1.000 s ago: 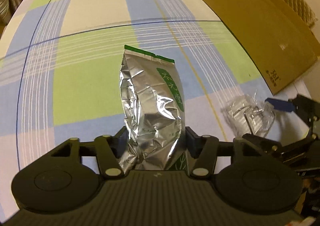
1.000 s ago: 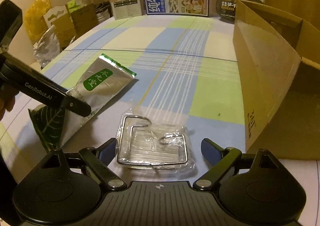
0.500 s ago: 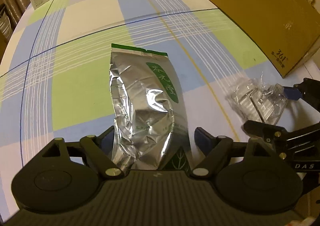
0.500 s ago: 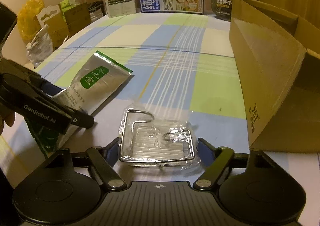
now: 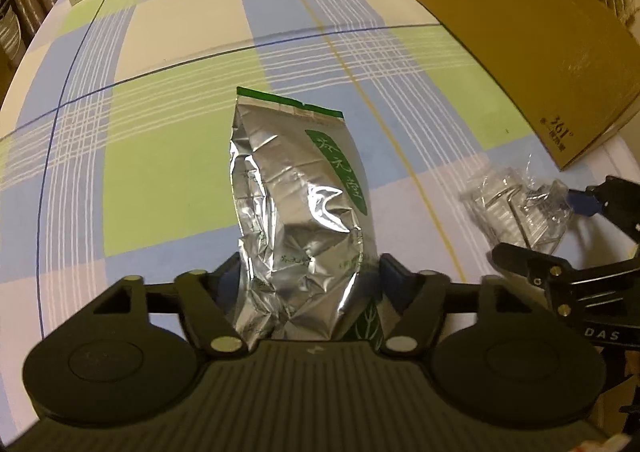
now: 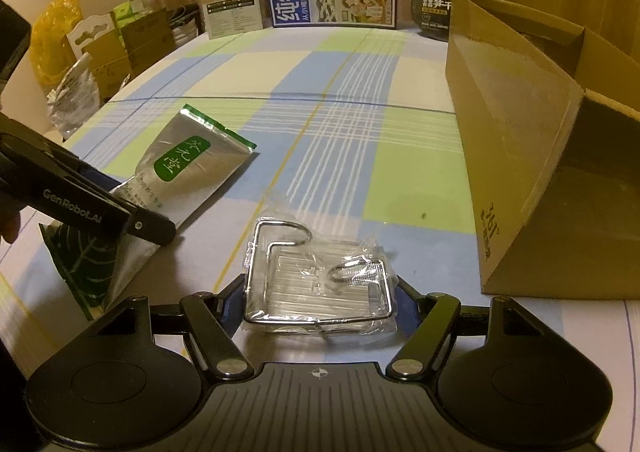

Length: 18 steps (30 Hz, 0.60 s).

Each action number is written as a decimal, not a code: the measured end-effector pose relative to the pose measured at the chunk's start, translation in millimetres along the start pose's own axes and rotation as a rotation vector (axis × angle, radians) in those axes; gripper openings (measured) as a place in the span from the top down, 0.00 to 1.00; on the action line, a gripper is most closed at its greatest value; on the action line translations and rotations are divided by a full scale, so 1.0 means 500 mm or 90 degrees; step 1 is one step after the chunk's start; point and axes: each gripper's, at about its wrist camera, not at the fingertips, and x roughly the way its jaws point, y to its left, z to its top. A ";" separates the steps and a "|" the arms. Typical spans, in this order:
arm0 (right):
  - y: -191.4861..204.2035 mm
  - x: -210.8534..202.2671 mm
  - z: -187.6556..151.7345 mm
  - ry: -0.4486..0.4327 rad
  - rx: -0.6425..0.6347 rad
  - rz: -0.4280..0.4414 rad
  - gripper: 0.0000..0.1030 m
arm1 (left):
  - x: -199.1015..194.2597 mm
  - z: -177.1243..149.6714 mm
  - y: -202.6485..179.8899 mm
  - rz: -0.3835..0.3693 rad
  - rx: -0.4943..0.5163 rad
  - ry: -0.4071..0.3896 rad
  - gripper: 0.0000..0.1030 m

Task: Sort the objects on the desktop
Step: 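Lift the tea bag with the left tool while the right tool lifts the wire rack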

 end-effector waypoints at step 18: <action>0.009 -0.006 -0.006 -0.009 -0.007 -0.008 0.20 | 0.005 0.011 -0.008 0.012 0.005 -0.027 0.50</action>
